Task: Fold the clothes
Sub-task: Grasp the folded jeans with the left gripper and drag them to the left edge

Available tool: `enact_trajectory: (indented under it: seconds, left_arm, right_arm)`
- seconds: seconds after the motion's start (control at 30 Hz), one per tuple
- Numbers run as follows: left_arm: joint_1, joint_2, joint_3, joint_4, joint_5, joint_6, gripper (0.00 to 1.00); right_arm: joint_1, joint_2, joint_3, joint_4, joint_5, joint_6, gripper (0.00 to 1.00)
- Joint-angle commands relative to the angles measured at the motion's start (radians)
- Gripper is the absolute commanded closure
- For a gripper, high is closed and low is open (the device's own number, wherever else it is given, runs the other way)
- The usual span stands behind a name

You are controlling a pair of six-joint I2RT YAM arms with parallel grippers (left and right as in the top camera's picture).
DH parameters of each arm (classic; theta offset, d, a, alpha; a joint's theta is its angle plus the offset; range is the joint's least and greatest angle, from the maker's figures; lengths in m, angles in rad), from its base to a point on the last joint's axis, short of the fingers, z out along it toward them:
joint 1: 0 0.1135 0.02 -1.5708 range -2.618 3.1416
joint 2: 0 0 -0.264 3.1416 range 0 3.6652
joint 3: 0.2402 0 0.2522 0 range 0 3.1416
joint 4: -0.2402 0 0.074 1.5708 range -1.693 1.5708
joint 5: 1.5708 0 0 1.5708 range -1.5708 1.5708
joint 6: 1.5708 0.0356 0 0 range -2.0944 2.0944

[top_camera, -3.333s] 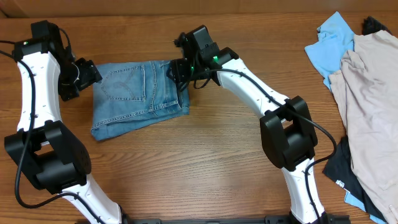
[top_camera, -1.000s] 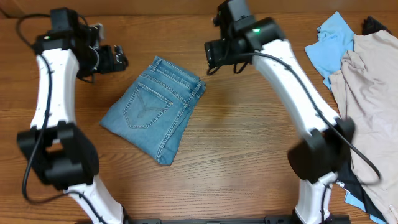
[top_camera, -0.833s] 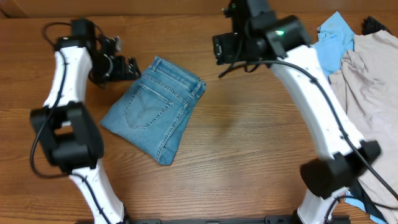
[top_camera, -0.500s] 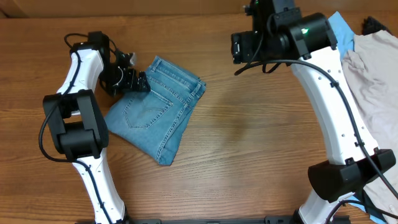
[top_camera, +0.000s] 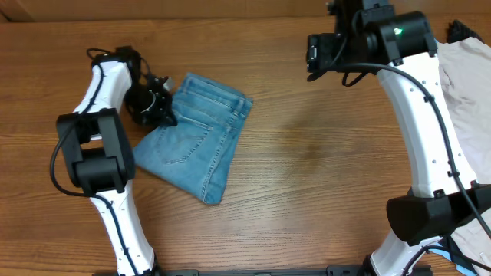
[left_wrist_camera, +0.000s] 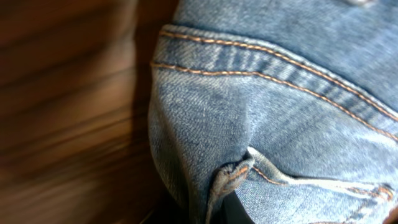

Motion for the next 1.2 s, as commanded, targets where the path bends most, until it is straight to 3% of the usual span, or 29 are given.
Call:
enact_trajectory:
  seconds: [0.0,0.37,0.4,0.47,0.5,0.53,0.63,0.83,0.9,0.97,1.1,1.17]
  left_arm:
    - [0.189,0.020,0.023,0.011,-0.301,-0.126,0.96]
    - [0.485,0.020,0.296,-0.016,-0.255,-0.191,0.95]
    - [0.499,0.020,0.320,-0.021,-0.243,-0.194,0.83]
    - [0.520,0.020,0.371,-0.034,-0.217,-0.217,0.42]
    - [0.526,0.020,0.391,-0.043,-0.213,-0.229,0.30]
    - [0.527,0.020,0.412,-0.055,-0.214,-0.233,0.20]
    - [0.525,0.018,0.474,-0.097,-0.213,-0.247,0.13]
    - [0.462,-0.009,0.552,-0.168,-0.092,-0.255,0.15]
    - [0.413,-0.013,0.552,-0.196,-0.041,-0.252,0.23]
    - [0.362,-0.012,0.548,-0.222,-0.010,-0.235,0.43]
    - [0.199,-0.011,0.489,-0.244,-0.023,-0.185,0.51]
    - [0.137,-0.011,0.452,-0.254,-0.078,-0.188,0.72]
  right_arm:
    - [-0.035,-0.011,0.013,-0.001,0.010,0.004,0.18]
    - [-0.062,-0.011,0.013,-0.001,0.010,0.003,0.18]
    - [-0.062,-0.011,0.013,-0.001,0.010,0.004,0.18]
    - [-0.062,-0.011,0.013,-0.003,0.010,0.004,0.18]
    - [-0.062,-0.011,0.013,-0.004,0.010,0.004,0.18]
    - [-0.062,-0.011,0.013,-0.007,0.010,0.004,0.18]
    - [-0.062,-0.011,0.013,-0.016,0.010,0.004,0.18]
    - [-0.062,-0.011,0.013,-0.024,0.010,0.004,0.18]
    - [-0.062,-0.011,0.013,-0.023,0.010,0.004,0.18]
    - [-0.062,-0.011,0.013,-0.023,0.010,0.004,0.18]
    - [-0.062,-0.011,0.009,-0.026,0.010,0.004,0.18]
    - [-0.062,-0.011,0.009,-0.027,0.010,0.004,0.18]
